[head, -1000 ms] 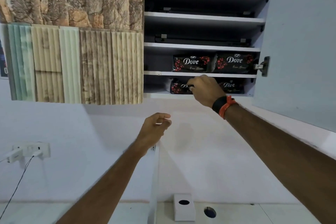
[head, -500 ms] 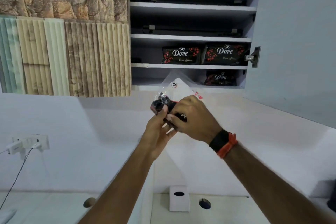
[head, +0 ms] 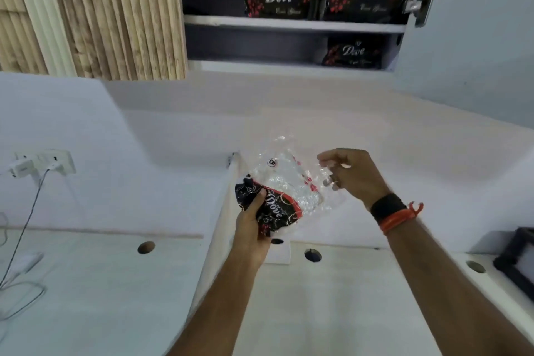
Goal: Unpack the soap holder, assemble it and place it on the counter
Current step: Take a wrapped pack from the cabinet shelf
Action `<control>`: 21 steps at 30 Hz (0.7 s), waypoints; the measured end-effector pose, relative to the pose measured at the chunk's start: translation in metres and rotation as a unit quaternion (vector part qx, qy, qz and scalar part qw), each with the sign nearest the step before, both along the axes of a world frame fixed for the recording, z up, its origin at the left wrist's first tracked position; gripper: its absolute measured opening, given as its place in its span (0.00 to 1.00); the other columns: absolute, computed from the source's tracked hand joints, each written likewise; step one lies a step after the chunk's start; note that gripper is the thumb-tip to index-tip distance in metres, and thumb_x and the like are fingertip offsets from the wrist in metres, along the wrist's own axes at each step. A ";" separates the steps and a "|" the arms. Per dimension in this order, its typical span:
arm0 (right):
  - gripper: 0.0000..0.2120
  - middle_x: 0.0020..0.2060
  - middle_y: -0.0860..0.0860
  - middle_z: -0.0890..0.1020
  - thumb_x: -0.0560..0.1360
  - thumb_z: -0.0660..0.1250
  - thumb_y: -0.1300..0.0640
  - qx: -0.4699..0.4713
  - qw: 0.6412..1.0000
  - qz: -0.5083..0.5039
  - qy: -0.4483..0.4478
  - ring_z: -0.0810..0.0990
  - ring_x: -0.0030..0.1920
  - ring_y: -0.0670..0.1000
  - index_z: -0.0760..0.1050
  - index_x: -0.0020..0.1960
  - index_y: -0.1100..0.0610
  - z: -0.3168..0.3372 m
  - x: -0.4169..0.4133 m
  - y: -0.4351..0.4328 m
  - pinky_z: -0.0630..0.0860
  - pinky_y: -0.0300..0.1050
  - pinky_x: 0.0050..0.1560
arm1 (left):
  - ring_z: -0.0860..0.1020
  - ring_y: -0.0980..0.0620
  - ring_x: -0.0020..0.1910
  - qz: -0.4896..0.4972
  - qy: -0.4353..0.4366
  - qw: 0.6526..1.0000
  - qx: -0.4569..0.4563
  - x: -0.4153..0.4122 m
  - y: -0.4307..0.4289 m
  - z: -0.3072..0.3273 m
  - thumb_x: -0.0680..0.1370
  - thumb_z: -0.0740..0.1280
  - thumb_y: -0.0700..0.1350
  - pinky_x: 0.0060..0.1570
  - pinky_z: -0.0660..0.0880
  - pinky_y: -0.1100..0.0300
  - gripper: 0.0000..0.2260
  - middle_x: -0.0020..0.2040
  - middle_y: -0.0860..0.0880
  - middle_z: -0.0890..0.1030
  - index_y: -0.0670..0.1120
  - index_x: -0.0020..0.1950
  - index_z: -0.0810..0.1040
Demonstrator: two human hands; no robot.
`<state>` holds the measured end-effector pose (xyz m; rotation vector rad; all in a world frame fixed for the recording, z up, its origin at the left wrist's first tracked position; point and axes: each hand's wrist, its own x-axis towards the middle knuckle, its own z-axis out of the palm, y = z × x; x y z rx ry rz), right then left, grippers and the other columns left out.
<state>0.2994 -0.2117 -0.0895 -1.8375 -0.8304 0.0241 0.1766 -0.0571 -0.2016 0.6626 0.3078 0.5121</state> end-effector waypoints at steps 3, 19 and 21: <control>0.07 0.46 0.56 0.85 0.77 0.68 0.65 -0.027 0.994 0.056 0.092 0.79 0.29 0.48 0.83 0.52 0.62 -0.023 -0.002 -0.010 0.73 0.38 0.27 | 0.80 0.42 0.61 -0.017 0.007 1.000 -0.007 0.000 -0.008 -0.023 0.74 0.71 0.45 0.64 0.74 0.40 0.18 0.60 0.42 0.83 0.44 0.64 0.79; 0.08 0.41 0.50 0.85 0.71 0.76 0.56 -0.133 0.947 0.144 0.255 0.82 0.42 0.49 0.82 0.47 0.59 -0.136 0.009 -0.034 0.77 0.41 0.46 | 0.82 0.42 0.59 -0.054 0.131 0.987 0.073 0.008 -0.039 -0.104 0.73 0.74 0.45 0.62 0.76 0.41 0.21 0.59 0.42 0.84 0.42 0.64 0.78; 0.10 0.43 0.52 0.86 0.71 0.76 0.57 -0.114 0.942 0.106 0.297 0.84 0.46 0.52 0.82 0.50 0.59 -0.148 0.014 -0.041 0.78 0.45 0.48 | 0.83 0.43 0.56 -0.035 0.148 0.985 0.084 0.008 -0.042 -0.108 0.74 0.74 0.45 0.55 0.80 0.45 0.19 0.58 0.42 0.84 0.42 0.64 0.78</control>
